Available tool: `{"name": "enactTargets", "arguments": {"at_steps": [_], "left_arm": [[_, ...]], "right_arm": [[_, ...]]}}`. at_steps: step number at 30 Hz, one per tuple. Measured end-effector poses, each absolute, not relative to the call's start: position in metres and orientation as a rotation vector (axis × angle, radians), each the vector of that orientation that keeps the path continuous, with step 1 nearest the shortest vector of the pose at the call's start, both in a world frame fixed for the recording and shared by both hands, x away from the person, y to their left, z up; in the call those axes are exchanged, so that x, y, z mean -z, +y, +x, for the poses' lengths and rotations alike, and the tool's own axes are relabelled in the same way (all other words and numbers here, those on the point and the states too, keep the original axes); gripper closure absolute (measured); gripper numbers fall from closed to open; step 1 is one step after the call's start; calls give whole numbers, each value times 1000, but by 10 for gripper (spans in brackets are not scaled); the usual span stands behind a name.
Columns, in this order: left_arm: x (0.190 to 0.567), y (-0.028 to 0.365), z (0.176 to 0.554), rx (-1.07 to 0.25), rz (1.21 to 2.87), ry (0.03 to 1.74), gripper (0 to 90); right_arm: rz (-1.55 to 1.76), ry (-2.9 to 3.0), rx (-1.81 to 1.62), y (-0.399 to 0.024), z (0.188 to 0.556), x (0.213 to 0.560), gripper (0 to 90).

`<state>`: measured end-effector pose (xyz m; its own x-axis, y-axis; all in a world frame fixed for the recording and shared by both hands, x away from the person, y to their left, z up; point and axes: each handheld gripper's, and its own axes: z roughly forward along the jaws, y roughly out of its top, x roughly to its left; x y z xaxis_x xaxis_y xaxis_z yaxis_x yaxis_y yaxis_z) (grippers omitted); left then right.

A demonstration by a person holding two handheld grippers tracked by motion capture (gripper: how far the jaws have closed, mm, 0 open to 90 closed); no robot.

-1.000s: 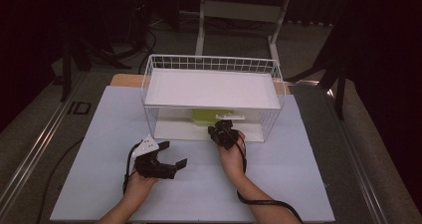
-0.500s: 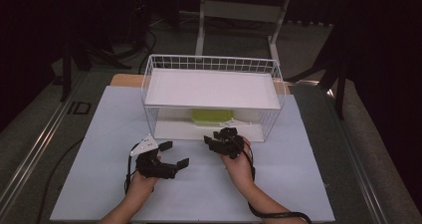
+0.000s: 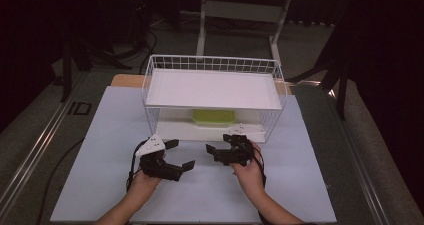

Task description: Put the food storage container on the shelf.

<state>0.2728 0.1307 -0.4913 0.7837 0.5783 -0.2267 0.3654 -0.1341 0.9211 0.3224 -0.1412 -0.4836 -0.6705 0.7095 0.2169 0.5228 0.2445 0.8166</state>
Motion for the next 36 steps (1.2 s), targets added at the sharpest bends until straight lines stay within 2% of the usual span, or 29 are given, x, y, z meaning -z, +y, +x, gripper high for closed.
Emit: {"name": "enactTargets", "arguments": {"at_steps": [18,36], "left_arm": [[481,146,253,-160,1766,685,22],[488,170,233,-191,1793,712,22]], "right_arm": [[1059,2334,-1394,-174,289,470,173],[1029,2308,-1384,-218,267,474,186]]}}
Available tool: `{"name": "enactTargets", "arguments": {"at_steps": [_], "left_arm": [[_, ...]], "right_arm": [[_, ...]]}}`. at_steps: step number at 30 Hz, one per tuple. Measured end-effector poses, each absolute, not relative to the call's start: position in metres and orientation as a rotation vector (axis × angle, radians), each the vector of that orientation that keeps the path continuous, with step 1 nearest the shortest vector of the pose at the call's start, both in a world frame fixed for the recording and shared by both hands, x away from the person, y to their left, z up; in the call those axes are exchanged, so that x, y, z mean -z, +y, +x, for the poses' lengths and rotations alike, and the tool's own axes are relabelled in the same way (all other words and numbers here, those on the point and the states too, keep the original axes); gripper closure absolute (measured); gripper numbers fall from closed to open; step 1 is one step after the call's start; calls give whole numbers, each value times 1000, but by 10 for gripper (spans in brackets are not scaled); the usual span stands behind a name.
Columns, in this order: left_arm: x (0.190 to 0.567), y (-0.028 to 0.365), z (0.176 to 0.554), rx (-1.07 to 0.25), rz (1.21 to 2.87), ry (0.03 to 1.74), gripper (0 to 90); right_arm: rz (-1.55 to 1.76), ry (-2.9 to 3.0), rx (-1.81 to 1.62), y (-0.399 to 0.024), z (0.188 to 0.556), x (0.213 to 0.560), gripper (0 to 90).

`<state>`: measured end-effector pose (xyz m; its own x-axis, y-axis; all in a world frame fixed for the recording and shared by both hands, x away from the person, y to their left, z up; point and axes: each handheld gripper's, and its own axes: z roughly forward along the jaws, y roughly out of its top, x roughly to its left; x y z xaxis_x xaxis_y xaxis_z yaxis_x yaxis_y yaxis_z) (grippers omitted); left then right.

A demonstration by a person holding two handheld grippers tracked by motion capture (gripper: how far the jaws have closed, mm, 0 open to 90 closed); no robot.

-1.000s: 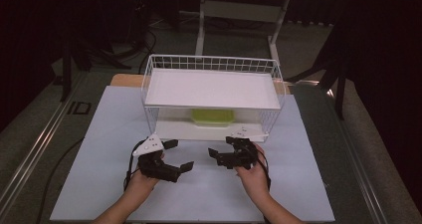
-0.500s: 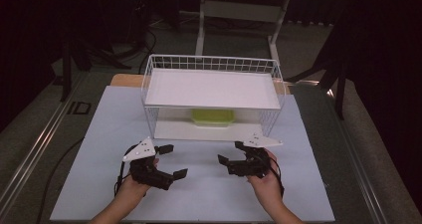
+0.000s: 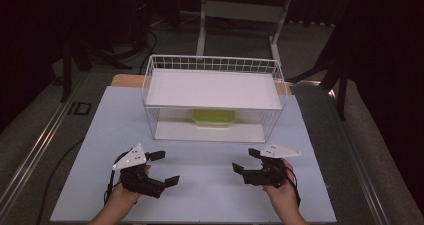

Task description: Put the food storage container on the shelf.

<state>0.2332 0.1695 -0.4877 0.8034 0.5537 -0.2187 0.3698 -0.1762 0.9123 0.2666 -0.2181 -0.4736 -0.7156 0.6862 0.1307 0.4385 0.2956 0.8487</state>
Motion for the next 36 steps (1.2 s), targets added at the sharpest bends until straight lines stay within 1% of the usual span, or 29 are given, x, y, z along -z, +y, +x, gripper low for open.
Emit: {"name": "enactTargets", "arguments": {"at_steps": [13,20,27,36], "left_arm": [[498,183,221,-197,1803,732,22],[501,187,215,-203,1808,726,22],[505,188,212,-218,1790,721,22],[506,187,214,-234,1767,708,22]], "right_arm": [[1037,2287,-1391,-245,244,475,185],[1023,2318,-1400,-256,238,479,180],[1007,2310,-1404,-262,234,486,174],[955,2316,-1408,-270,237,494,171]]}}
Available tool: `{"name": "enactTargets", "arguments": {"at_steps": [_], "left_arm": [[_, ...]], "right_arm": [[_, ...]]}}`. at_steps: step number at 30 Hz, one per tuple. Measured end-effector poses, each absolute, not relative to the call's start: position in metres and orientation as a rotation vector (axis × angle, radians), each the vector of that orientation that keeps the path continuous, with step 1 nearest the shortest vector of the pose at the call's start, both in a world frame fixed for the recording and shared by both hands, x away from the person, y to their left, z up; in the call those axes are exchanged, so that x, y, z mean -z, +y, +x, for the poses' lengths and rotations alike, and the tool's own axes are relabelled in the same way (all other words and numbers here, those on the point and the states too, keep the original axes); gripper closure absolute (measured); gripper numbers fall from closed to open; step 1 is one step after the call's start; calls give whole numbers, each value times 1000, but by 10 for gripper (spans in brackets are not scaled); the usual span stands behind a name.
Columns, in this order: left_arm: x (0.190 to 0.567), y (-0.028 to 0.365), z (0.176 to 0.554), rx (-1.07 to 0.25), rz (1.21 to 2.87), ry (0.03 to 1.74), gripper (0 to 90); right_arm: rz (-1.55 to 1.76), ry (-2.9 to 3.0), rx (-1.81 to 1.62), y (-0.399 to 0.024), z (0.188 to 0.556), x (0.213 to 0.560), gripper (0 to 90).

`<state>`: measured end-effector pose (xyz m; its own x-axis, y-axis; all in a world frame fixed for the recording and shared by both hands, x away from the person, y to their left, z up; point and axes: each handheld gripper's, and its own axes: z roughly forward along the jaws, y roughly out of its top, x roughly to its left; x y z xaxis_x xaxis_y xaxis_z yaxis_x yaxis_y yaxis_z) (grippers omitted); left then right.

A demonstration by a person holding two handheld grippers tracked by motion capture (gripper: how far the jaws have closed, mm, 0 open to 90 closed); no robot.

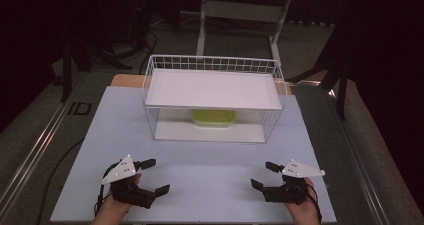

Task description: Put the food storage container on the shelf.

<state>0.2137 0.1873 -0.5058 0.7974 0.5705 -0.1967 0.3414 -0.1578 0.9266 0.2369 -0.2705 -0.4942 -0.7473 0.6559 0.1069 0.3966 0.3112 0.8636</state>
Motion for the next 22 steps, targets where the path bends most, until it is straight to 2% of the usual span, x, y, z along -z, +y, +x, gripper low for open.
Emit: {"name": "enactTargets", "arguments": {"at_steps": [22], "left_arm": [[515,186,215,-239,1795,674,22]], "right_arm": [[951,2318,-1401,-280,243,503,162]]}}
